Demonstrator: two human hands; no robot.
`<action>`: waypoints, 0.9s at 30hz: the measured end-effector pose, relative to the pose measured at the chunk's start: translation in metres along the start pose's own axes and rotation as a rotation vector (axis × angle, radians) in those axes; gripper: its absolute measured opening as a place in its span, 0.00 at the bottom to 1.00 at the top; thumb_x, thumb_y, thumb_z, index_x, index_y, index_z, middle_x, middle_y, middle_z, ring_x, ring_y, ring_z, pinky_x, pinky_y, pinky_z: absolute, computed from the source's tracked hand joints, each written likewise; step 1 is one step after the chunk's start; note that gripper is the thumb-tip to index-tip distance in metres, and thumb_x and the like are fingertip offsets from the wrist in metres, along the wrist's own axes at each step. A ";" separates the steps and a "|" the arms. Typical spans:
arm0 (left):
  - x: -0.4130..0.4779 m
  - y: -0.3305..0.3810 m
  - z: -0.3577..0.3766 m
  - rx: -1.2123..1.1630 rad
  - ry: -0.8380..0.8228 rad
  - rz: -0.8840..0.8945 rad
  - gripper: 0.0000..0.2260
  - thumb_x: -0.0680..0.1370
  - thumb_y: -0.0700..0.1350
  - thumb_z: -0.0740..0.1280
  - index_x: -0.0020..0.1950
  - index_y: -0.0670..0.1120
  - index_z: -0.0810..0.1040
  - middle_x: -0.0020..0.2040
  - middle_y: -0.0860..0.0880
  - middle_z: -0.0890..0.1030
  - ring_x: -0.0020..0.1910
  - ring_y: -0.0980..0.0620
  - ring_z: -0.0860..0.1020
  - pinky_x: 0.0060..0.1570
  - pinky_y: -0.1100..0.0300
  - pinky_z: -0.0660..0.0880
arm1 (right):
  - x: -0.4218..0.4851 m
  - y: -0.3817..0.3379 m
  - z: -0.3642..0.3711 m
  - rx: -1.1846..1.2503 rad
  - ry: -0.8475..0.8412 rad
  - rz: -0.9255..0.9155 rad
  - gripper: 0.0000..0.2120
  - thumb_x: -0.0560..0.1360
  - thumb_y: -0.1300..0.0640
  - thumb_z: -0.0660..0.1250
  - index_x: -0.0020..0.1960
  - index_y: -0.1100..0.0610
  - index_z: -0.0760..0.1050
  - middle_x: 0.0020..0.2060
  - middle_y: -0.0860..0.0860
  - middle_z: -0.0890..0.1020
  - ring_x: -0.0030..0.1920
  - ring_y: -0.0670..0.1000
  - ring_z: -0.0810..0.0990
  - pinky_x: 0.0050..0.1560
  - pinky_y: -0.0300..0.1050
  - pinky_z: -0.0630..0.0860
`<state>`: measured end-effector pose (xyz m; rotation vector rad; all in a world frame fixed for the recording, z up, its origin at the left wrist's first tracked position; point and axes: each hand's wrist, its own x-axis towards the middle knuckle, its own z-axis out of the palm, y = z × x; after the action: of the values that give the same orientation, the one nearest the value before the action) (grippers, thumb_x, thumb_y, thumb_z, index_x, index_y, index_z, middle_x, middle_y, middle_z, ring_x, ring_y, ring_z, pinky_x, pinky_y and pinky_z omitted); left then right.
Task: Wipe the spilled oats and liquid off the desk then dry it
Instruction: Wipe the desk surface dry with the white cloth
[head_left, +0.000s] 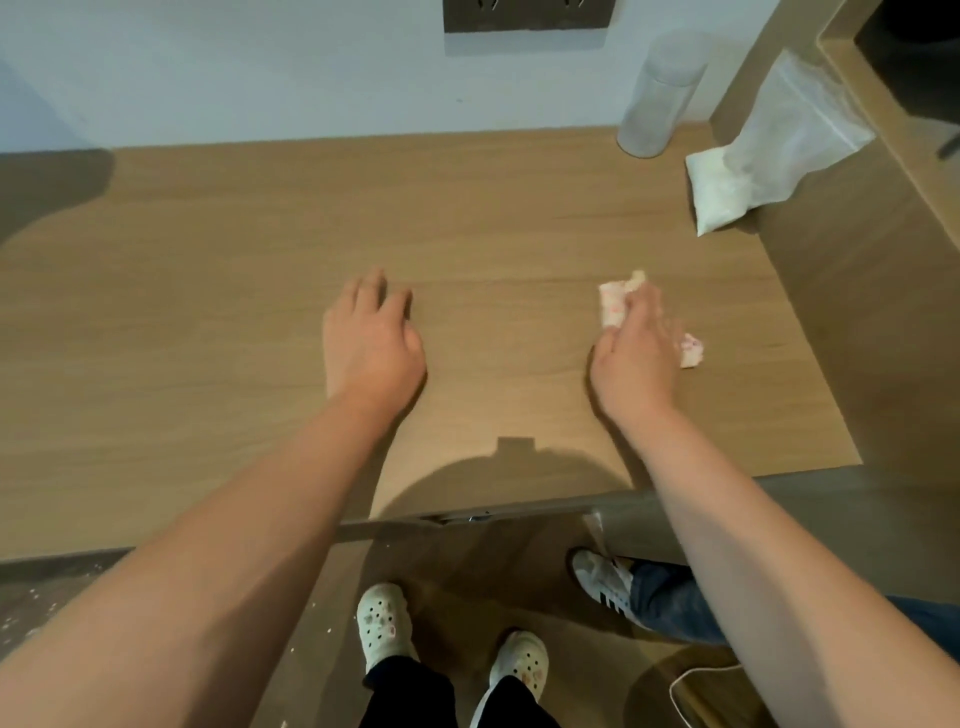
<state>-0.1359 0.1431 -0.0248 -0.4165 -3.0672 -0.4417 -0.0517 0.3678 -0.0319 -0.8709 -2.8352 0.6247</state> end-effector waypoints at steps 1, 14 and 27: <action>0.008 -0.004 0.000 0.024 -0.021 -0.036 0.22 0.81 0.46 0.57 0.75 0.45 0.67 0.78 0.41 0.59 0.77 0.41 0.56 0.74 0.47 0.53 | -0.006 -0.010 0.007 -0.019 -0.052 -0.122 0.25 0.79 0.62 0.55 0.76 0.64 0.58 0.77 0.58 0.59 0.75 0.60 0.59 0.76 0.52 0.48; 0.024 -0.017 0.014 0.084 -0.140 -0.090 0.26 0.82 0.54 0.50 0.80 0.51 0.53 0.81 0.48 0.47 0.79 0.48 0.43 0.77 0.47 0.44 | 0.091 -0.048 0.009 -0.063 -0.031 0.006 0.27 0.80 0.62 0.54 0.78 0.64 0.53 0.79 0.58 0.54 0.78 0.56 0.52 0.77 0.54 0.46; 0.024 -0.015 0.009 0.044 -0.148 -0.106 0.27 0.81 0.53 0.51 0.80 0.52 0.52 0.81 0.49 0.46 0.79 0.50 0.41 0.77 0.48 0.42 | 0.091 -0.054 0.027 -0.116 -0.079 -0.151 0.27 0.79 0.62 0.54 0.78 0.59 0.56 0.79 0.54 0.52 0.79 0.53 0.49 0.77 0.57 0.46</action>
<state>-0.1631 0.1381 -0.0359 -0.2998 -3.2470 -0.3608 -0.1606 0.3686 -0.0355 -0.6526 -2.9983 0.4895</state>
